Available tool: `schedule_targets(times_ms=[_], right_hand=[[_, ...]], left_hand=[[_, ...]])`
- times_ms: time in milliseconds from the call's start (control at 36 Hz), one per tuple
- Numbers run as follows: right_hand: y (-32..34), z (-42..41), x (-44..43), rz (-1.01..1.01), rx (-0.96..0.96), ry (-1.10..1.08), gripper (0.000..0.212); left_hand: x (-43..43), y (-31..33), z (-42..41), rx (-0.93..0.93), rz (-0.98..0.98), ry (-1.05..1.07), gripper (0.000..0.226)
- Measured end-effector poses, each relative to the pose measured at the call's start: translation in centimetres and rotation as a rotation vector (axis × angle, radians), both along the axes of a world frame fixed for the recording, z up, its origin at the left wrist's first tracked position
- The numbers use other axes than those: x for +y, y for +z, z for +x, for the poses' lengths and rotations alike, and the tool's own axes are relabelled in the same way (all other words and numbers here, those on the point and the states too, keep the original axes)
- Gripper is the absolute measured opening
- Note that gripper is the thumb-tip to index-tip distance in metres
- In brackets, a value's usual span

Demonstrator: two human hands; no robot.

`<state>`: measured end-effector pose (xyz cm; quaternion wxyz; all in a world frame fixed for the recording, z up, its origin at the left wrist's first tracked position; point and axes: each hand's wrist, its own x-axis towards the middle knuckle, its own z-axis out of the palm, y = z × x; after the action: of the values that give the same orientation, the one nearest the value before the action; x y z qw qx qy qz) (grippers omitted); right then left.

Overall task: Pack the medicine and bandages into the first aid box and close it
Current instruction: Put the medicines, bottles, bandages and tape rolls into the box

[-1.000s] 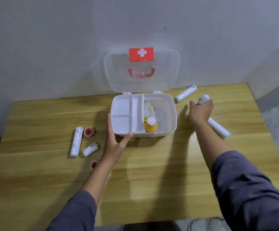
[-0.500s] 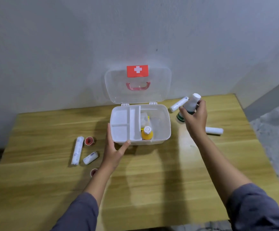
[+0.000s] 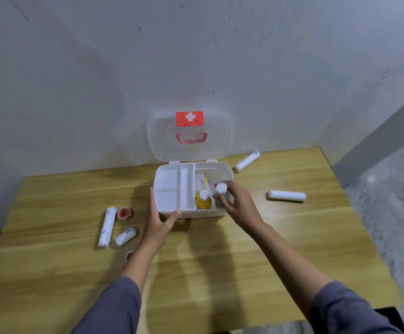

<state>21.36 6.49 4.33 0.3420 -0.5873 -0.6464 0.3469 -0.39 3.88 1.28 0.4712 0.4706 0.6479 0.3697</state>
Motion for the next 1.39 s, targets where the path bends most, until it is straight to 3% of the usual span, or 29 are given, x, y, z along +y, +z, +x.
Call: schedule_targets(times_ms=[111,389,500,611,694,778,889,1056,1389], right_hand=[[-0.1,-0.4,-0.1,-0.024,-0.118,0.067,0.028],[1.0,1.7,0.3,0.038,-0.08,-0.012,0.038],[0.5,4.5,0.2,0.101,-0.014,-0.146,0.033],[-1.5,8.2,-0.5,0.017,-0.02,-0.302,0.033],[-3.8,11.0,-1.0,-0.059,-0.096,-0.357,0.035],[-6.0,13.1,-1.0,-0.116,-0.297,-0.379,0.039],[-7.8,13.8,-0.5,-0.125,-0.483,-0.315,0.04],[-8.7,11.7,1.3,0.007,-0.445,-0.188,0.032],[-8.8,8.6,9.2,0.079,-0.609,0.04,0.047]], left_hand=[[0.0,0.0,0.2,0.0,0.003,0.006,0.094],[0.1,0.4,0.5,0.029,-0.009,0.014,0.093],[0.0,0.4,0.2,0.047,-0.019,0.003,0.094],[-0.1,0.2,0.3,0.056,-0.013,0.0,0.095],[0.0,-0.1,0.4,0.061,-0.004,0.006,0.095],[0.0,-0.3,0.4,0.06,0.005,0.012,0.098],[0.1,-0.7,0.6,0.057,0.017,0.035,0.1],[0.0,-1.6,0.2,0.026,0.047,0.048,0.103],[0.0,-2.2,-0.1,0.011,0.088,0.035,0.097]])
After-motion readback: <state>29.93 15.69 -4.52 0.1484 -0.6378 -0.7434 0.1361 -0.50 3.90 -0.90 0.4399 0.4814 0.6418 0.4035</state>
